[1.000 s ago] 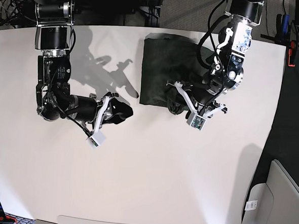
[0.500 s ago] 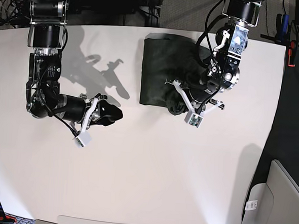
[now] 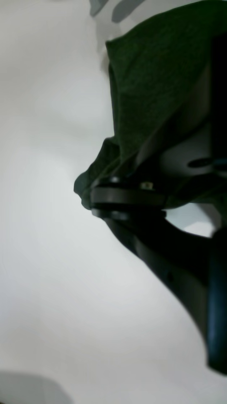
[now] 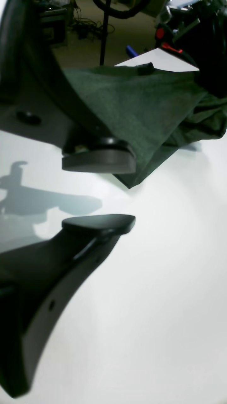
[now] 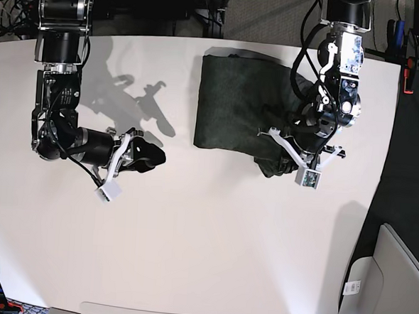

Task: Fold the T-shirt properly
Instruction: 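Tuck and press the bundle's edge under with the left gripper, then grasp the bundle's corners with both grippers and lift it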

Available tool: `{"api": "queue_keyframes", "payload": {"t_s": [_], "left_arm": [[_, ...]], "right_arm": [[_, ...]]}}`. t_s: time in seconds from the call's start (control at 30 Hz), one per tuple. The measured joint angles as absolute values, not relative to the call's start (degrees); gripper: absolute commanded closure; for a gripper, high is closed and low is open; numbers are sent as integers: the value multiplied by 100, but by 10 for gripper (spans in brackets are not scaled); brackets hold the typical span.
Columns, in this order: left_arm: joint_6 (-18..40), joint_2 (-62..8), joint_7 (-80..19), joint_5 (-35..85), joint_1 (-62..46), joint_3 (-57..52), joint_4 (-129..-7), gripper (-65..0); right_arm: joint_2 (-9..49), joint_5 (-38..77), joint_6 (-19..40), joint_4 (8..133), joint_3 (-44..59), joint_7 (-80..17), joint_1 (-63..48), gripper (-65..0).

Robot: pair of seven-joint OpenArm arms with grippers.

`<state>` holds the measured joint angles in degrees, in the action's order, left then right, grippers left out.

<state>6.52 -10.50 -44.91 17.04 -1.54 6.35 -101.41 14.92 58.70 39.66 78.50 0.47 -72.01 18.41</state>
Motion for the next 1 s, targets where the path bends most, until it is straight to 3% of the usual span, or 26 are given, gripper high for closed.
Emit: {"api": "queue_keyframes", "payload": {"t_s": [0.13,0.2,0.4,0.53,0.67,0.87,1.0], "left_arm": [[71,-1033,-4486,1708,-141,637,-10167,-14],[43,-1050,-4486,1706,-163,637,-10243,-30],[43,-985,-4639,1710,-255,814,-10252,-186],[40,-1138,-5262,1710,-381,808,-10530,-190],[36,-1256,-5162,1758,-648,165,-10888,-189],[60,-1253,-5240,1747,-1695,-185,-11609,-186],[38,-1225,-5225,1750,-2241,-165,-11734,-139]], "right_arm": [[1490,5870,3966,7848,45,-7201,1844,-197],[1492,5867,3966,7848,45,-7201,1844,-197],[1319,5852,3966,7848,3,-7201,1863,-197],[1234,5830,3966,7848,-375,-7234,2112,-197],[978,5634,3966,7841,-703,-7177,2482,-197],[123,4174,3962,7789,-829,-7212,2755,-197],[-305,3489,3966,7474,-1157,-7166,3035,-196]]}}
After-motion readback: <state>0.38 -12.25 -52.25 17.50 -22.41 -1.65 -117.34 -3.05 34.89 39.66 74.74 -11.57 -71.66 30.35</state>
